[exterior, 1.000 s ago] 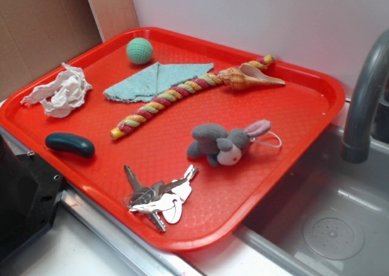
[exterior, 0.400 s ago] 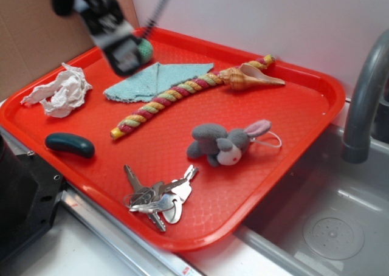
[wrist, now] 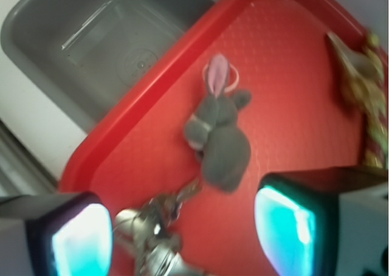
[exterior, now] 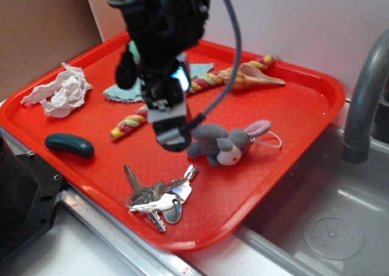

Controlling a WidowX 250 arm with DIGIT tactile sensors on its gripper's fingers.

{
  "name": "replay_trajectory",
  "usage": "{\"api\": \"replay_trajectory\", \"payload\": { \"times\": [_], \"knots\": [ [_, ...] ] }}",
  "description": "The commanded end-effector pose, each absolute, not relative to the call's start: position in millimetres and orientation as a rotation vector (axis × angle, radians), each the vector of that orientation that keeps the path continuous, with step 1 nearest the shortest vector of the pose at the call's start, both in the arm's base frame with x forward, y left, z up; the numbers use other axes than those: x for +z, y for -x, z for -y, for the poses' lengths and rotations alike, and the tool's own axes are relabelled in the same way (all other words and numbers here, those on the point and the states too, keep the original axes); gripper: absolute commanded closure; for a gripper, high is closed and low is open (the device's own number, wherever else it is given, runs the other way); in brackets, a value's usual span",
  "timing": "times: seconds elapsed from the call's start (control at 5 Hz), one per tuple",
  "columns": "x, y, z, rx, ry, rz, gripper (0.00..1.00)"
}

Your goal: Grab the gray animal.

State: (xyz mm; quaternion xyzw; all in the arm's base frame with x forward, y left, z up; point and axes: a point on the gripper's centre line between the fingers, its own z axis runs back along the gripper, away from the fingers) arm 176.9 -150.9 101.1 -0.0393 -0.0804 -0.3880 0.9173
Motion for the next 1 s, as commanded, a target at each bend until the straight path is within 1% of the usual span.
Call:
{"api": "replay_trajectory", "payload": {
  "times": [0.0, 0.2, 0.4, 0.6, 0.8],
  "knots": [
    [41.2, -200.5, 155.7, -0.792, 0.022, 0.146, 0.0],
    [16.2, -204.8, 151.2, -0.766, 0.03, 0.097, 0.36],
    [30.6, -202.0, 145.8, -0.711, 0.022, 0.121, 1.0],
    [80.2, -195.6, 108.2, -0.527, 0.047, 0.16, 1.0],
    [127.6, -178.8, 58.5, -0.271, 0.104, 0.186, 1.0]
  ]
}}
